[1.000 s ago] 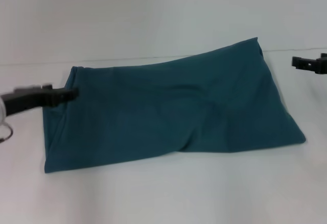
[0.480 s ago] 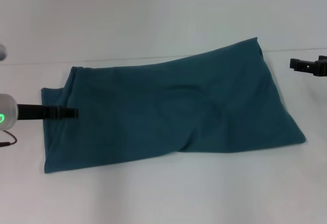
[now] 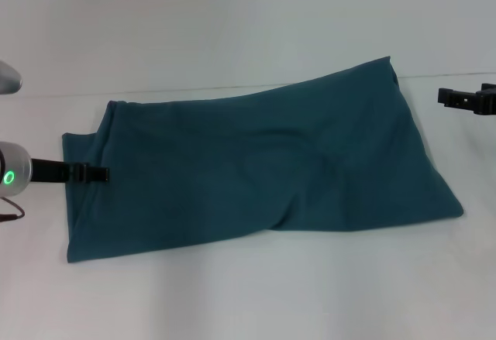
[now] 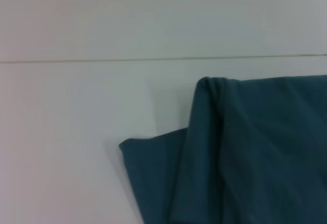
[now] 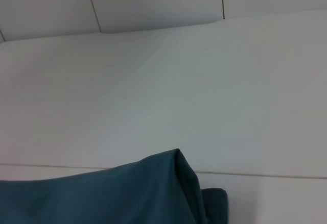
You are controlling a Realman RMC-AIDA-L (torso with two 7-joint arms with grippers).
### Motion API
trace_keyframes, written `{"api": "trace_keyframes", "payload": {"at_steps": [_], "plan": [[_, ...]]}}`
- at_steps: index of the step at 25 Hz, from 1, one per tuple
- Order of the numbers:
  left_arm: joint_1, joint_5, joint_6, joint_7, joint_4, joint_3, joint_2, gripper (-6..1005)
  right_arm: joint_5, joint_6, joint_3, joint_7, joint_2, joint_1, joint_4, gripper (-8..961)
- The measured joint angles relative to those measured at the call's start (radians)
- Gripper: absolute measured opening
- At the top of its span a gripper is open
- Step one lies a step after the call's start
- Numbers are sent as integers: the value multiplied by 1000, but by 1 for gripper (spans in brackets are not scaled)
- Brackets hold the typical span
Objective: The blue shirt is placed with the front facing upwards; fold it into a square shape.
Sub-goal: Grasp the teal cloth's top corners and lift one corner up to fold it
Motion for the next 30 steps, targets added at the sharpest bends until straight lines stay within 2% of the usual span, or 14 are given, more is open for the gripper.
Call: {"api": "trace_keyframes", "payload": {"at_steps": [6,14,17,20,23,25,30], "plan": [[-20,2,-30,-10,63,-11,15,837,0,-2,-8,5,-3,0,0,943],[-28,2,-32,-14,74,-14,23,847,-1,-3,-10,7,-19,14,31,940],[-29,7,-43,-27,83,-14,33,851,-2,-4,-10,5,-26,21,45,937],[-41,5,-63,-32,129,-14,53,855,-2,-4,-10,5,-32,25,50,934],[-64,-8,-82,-28,192,-14,70,859,-2,-10,-10,7,-37,32,58,881],[-69,-14,-84,-23,202,-14,72,861,-2,-29,-7,8,-40,34,59,846],[-73,-32,-84,-16,203,-14,73,868,4,-51,-1,8,-46,36,53,850]]}}
